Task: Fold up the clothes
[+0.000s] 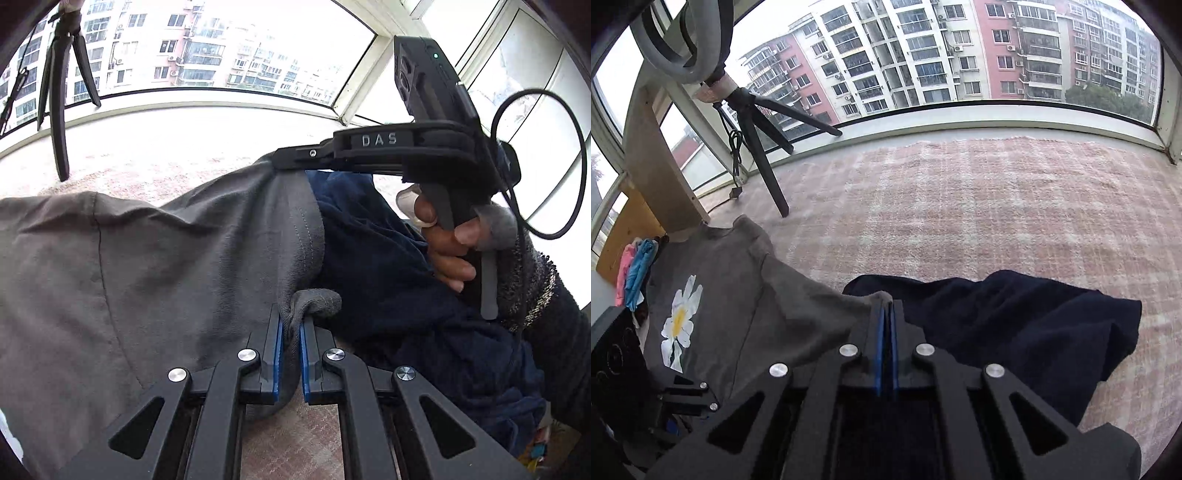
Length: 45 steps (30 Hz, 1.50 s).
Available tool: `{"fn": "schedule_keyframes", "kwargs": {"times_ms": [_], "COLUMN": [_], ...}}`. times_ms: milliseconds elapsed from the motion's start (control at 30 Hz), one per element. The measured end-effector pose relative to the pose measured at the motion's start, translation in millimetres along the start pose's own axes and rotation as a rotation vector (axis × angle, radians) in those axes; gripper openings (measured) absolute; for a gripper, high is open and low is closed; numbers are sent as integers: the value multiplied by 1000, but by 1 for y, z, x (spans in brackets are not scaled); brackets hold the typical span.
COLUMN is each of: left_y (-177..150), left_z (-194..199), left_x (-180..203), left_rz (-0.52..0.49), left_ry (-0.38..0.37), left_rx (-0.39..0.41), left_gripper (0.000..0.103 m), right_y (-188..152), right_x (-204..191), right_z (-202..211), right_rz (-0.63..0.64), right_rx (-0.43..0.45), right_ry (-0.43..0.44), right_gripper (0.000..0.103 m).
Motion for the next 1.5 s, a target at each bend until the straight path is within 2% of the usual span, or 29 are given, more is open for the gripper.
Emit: {"fn": "schedule_keyframes", "kwargs": {"times_ms": [67, 167, 333, 367, 433, 467, 500, 533, 567, 633, 700, 733, 833, 967, 1000, 1067, 1133, 1167, 1267, 1333, 1433, 1500], "left_y": [1, -3, -29, -35, -52, -62, -71, -78, -85, -93, -90, -84, -62, -41, -42, -48, -54, -57, -64, -78, -112, -141], "left_z": [19, 49, 78, 83, 87, 88, 93, 100, 109, 127, 142, 139, 127, 93, 84, 75, 90, 100, 173, 229, 306, 345], "left_x": [-3, -21, -55, -62, -73, -82, -92, -101, -109, -122, -133, -136, -139, -133, -136, -145, -153, -157, -166, -176, -201, -223], "left_rz": [21, 126, 202, 205, 199, 210, 228, 240, 247, 236, 203, 189, 152, 110, 97, 62, 92, 107, 130, 137, 189, 236], "left_ry": [18, 16, 106, 149, 245, 278, 293, 301, 319, 334, 340, 340, 301, 211, 242, 324, 329, 330, 342, 385, 519, 627], "left_rx": [44, 87, 100, 99, 40, -6, -36, -45, -45, -35, -23, -22, -24, -52, -72, -107, -108, -103, -9, 43, 84, 66], "left_gripper": [7, 7, 5, 5, 10, 21, 23, 23, 23, 25, 35, 35, 35, 35, 35, 31, 23, 22, 25, 26, 31, 32], "right_y": [11, 26, 45, 47, 49, 46, 43, 41, 40, 34, 16, 3, -45, -96, -103, -115, -122, -122, -105, -97, -92, -93], "right_x": [-11, -43, -115, -131, -167, -186, -197, -200, -199, -186, -162, -151, -135, -148, -154, -157, -154, -149, -135, -136, -148, -160], "right_z": [4, 7, -7, -17, -41, -57, -69, -76, -75, -53, -30, -21, -12, -30, -36, -51, -58, -57, -27, -3, 22, 30], "right_rz": [-10, 32, 151, 173, 231, 279, 305, 298, 273, 224, 191, 176, 124, 124, 136, 179, 204, 203, 155, 111, 80, 79], "right_rx": [4, 9, -1, -13, -52, -97, -139, -165, -170, -112, -81, -85, -143, -219, -227, -276, -315, -324, -253, -197, -135, -113], "right_ry": [27, 57, 113, 136, 217, 255, 232, 179, 164, 212, 158, 124, 102, 116, 128, 94, 53, 32, -18, 43, 110, 134], "right_gripper": [3, 3, 3, 3, 4, 4, 7, 12, 14, 15, 15, 15, 15, 15, 15, 15, 11, 11, 12, 12, 14, 14]}}
Point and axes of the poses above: each gripper's, at about its wrist camera, not at the fingertips, and z roughly against the way its jaws point, x to its right, y to its top, the point moved 6 cm from there along -z, roughly the way its jaws point, and after that the axes turned 5 degrees about y, right-handed, at the moved point
